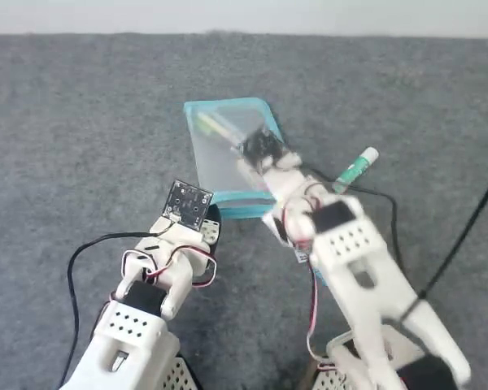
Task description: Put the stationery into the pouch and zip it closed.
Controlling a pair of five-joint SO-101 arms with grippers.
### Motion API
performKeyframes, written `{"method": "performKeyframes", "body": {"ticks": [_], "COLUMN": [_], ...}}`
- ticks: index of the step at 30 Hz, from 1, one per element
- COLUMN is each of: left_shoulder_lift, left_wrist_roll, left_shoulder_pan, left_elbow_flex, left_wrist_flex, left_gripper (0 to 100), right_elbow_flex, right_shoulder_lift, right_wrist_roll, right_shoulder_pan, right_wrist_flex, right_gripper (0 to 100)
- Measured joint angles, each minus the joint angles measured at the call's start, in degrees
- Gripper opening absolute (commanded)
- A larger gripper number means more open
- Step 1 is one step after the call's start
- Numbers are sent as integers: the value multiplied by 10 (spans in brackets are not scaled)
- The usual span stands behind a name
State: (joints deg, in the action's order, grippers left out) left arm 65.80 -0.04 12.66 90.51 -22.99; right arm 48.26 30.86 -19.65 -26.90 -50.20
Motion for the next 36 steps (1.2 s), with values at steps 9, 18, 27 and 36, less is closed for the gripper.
{"method": "performKeyframes", "body": {"ticks": [9, 18, 27, 36], "left_shoulder_lift": [0, 0, 0, 0], "left_wrist_roll": [0, 0, 0, 0], "left_shoulder_pan": [0, 0, 0, 0], "left_elbow_flex": [0, 0, 0, 0], "left_wrist_flex": [0, 0, 0, 0], "left_gripper": [12, 12, 12, 12], "right_elbow_flex": [16, 32, 32, 79], "right_shoulder_lift": [32, -28, -73, 47], "right_wrist_roll": [-81, -178, -185, -185], "right_shoulder_pan": [0, -1, 4, -48], "right_wrist_flex": [54, 138, 179, 96], "right_gripper": [178, 177, 177, 177]}}
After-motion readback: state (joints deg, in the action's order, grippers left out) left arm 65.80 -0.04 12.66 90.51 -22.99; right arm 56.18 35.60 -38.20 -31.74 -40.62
